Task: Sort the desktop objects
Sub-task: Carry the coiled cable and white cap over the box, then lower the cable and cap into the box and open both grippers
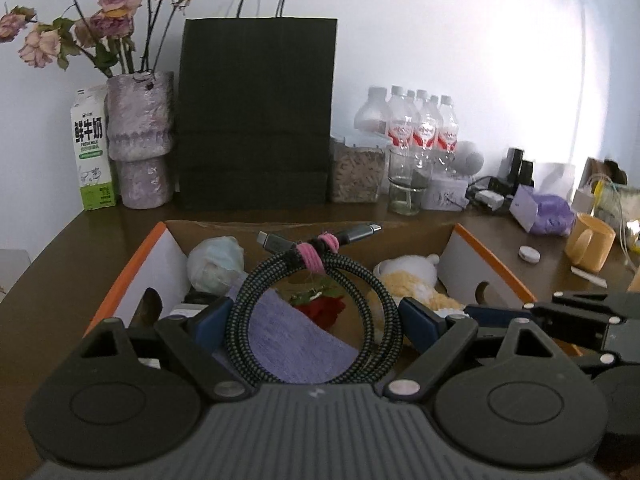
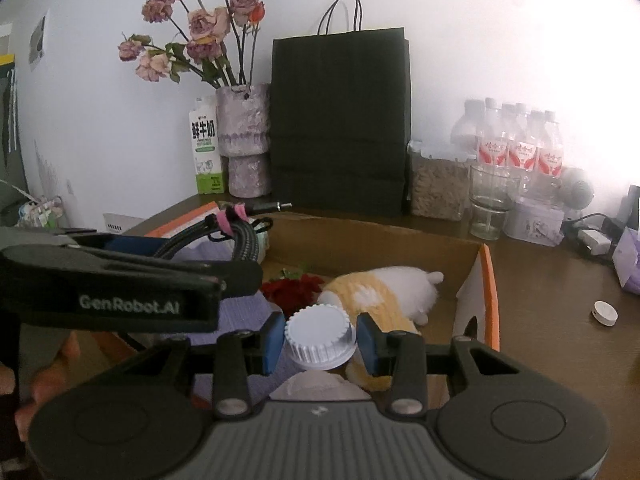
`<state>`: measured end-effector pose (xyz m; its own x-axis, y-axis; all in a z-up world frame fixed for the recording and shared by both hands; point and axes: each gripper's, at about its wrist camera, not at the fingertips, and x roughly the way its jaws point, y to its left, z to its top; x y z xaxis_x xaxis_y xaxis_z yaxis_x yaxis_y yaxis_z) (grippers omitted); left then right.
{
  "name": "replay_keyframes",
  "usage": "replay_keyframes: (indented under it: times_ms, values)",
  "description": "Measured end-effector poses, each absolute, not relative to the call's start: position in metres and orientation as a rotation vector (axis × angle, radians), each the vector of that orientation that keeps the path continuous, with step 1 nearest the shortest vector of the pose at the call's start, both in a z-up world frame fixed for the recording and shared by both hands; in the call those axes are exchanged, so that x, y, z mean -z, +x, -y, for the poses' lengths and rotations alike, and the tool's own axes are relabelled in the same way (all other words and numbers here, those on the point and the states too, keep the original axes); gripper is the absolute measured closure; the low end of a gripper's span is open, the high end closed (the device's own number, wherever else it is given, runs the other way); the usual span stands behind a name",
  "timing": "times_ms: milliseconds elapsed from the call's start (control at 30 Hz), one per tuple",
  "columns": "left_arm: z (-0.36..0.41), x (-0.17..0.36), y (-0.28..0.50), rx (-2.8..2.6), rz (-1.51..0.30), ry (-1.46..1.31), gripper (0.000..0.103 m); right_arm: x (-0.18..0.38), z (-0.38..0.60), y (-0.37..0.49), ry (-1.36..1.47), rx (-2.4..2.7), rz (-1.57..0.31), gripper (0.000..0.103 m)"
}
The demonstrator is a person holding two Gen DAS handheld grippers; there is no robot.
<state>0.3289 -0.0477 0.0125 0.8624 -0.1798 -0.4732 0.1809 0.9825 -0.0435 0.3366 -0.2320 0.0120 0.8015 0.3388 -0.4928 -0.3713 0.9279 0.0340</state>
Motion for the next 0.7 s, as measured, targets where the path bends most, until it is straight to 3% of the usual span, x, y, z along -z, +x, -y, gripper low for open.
replay_keyframes:
  times_ms: [367, 400, 500, 700]
  values:
    - [0.053, -0.008, 0.327, 0.182, -0.493, 0.037, 0.011, -0.007, 0.233, 0.336, -0.079, -0.355, -0.521, 0.063]
    - [0.053, -0.009, 0.326, 0.183, -0.488, 0.037, 0.009, -0.007, 0.233, 0.336, -0.079, -0.351, -0.518, 0.058]
    - [0.052, -0.013, 0.321, 0.173, -0.463, 0.036, 0.0, -0.009, 0.236, 0.334, -0.07, -0.347, -0.499, 0.032]
    - [0.046, -0.021, 0.314, 0.13, -0.438, 0.006, 0.0, -0.018, 0.242, 0.325, -0.053, -0.34, -0.436, 0.005]
